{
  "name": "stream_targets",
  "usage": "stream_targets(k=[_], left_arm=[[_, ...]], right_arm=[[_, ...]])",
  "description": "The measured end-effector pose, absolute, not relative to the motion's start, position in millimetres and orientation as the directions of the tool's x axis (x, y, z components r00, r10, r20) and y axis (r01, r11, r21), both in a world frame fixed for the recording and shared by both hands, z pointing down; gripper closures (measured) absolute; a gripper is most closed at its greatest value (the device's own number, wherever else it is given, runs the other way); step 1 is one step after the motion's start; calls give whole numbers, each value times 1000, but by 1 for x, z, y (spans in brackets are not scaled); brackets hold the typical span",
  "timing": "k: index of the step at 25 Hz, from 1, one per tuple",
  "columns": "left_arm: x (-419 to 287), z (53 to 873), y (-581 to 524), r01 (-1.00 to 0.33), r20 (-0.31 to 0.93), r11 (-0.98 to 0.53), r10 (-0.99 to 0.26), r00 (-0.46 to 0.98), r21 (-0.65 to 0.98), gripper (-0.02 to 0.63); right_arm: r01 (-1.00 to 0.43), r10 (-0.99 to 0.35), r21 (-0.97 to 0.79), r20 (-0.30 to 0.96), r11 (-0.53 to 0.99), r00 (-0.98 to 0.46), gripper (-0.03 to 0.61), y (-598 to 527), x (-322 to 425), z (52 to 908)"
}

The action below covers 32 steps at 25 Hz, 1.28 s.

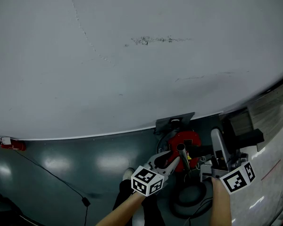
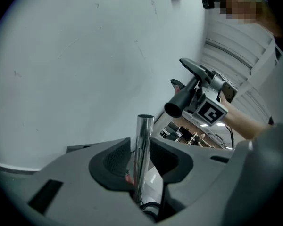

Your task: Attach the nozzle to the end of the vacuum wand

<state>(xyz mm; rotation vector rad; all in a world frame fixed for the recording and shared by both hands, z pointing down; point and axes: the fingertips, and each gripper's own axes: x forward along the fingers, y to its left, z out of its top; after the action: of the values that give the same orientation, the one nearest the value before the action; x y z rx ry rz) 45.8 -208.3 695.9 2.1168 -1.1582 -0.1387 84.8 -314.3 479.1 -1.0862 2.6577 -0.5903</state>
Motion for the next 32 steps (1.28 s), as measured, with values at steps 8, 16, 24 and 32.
stream_targets(k=[8,16,24,32], left_arm=[[77,707,-223,-673,204,-417,-739,643,611,437],[79,709,-232,-680,193,-411,-753,629,608,463],[80,709,-232,-691,205,-423,-748,632,586,469],[81,708,-232,-701,225,-435,-736,638,565,471]], right_arm=[[-601,-679,-431,-36,672,-733,250,-320,71,484],[-598,-667,-420,-24,683,-745,250,-324,64,491],[-606,-658,-400,9,688,-753,250,-327,53,507],[-598,-615,-331,63,730,-786,250,-322,23,522]])
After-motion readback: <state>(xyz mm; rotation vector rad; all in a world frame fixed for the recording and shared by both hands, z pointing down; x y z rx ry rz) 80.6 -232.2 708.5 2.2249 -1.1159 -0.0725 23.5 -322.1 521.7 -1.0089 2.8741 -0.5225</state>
